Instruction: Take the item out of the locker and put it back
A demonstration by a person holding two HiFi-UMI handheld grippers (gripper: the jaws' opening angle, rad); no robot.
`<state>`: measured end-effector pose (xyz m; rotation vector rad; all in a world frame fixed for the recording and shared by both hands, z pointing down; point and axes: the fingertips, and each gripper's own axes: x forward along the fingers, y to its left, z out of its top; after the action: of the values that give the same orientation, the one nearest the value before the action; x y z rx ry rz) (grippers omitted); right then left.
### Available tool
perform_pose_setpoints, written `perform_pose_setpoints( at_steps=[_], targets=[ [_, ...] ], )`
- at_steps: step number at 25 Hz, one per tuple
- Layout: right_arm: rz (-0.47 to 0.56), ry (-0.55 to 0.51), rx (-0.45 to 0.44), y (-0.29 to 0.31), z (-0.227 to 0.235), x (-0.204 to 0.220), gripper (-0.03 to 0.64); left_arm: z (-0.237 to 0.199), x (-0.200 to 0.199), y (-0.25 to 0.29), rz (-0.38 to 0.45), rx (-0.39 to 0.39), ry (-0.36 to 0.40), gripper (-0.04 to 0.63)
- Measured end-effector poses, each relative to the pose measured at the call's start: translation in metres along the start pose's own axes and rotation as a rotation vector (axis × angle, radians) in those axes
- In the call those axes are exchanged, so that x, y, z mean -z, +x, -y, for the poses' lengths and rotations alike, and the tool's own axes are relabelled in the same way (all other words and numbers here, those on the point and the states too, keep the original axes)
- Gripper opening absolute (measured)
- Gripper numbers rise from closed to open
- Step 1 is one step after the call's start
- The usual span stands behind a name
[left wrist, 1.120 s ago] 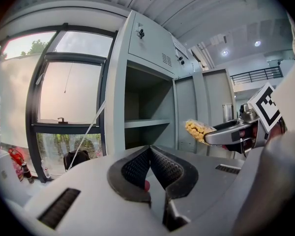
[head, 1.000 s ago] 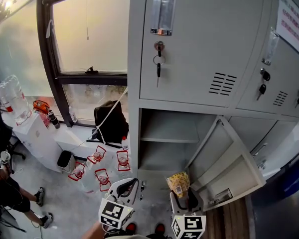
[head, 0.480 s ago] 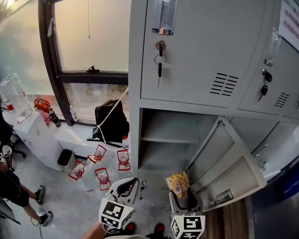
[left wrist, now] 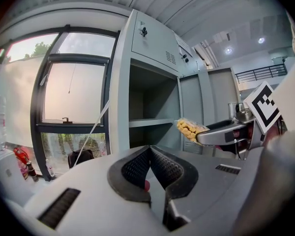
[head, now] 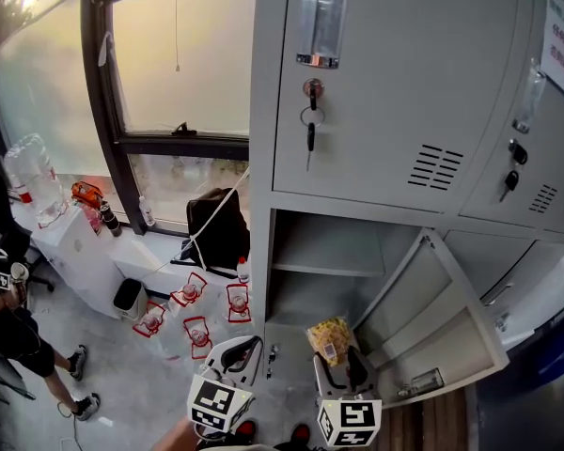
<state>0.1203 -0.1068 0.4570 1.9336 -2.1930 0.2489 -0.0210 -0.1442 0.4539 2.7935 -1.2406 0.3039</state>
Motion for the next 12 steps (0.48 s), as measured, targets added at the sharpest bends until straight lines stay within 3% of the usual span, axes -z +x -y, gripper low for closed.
perform_pose_setpoints(
  at_steps=[12],
  targets=[
    [-0.031, -0.075, -0.168, 0.078, -0.021, -0.006, 0.261, -0.026, 0.008, 0.008, -0.017, -0.132, -0.043, 0.021]
  ],
)
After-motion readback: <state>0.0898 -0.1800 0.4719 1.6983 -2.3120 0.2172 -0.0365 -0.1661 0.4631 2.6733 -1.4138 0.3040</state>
